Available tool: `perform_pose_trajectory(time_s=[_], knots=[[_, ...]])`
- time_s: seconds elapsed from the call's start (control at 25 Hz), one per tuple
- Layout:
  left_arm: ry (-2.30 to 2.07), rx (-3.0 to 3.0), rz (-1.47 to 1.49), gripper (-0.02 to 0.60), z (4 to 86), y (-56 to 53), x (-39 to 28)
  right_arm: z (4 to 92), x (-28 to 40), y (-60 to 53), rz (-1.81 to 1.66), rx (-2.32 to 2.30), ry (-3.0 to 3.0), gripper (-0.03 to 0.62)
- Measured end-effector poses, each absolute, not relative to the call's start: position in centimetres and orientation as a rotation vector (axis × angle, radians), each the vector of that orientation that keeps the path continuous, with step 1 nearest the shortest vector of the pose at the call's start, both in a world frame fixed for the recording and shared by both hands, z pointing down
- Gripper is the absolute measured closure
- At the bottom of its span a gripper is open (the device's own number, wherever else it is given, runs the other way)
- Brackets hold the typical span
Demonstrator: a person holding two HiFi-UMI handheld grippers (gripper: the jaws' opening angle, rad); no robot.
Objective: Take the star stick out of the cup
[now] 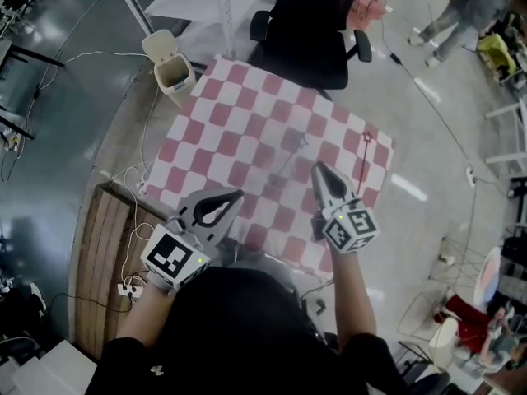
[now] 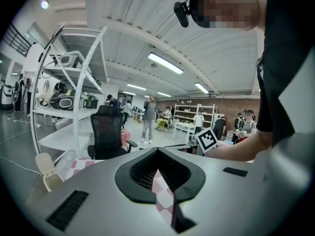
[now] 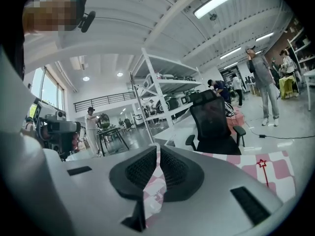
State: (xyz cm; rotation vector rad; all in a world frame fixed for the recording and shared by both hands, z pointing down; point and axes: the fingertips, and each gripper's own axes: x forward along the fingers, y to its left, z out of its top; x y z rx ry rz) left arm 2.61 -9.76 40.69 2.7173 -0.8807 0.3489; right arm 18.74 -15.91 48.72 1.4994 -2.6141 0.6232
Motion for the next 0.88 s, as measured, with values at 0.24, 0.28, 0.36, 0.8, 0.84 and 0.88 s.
perform_pose_trajectory(time_s=[0.24,0.28,0.36,0.8,0.84,0.88], knots=[[-0.914,2.659,0.38,0.541,42.3,-10.1,0.9,52.9,18.4,-17.8,0.707,1.481,-2.542,0.574],[-0.92,2.651,0.385,0.541,42.6,-10.3,0.6,53.5,18.3,-18.2,0.722,1.476,-2.535,0.565],[-0.934,2.636,0.393,0.541,43.0,-10.5,0.1,54.5,18.1,-18.9,0.748,1.466,-2.529,0.519],[-0.997,2.564,0.425,0.541,44.5,-11.4,-2.4,57.1,17.1,-22.3,0.864,1.449,-2.517,0.448],[-1.001,2.561,0.427,0.541,44.6,-11.4,-2.6,57.3,17.0,-22.4,0.865,1.449,-2.514,0.451],[-1.005,2.559,0.428,0.541,44.6,-11.4,-2.7,57.4,16.9,-22.6,0.865,1.451,-2.51,0.464]])
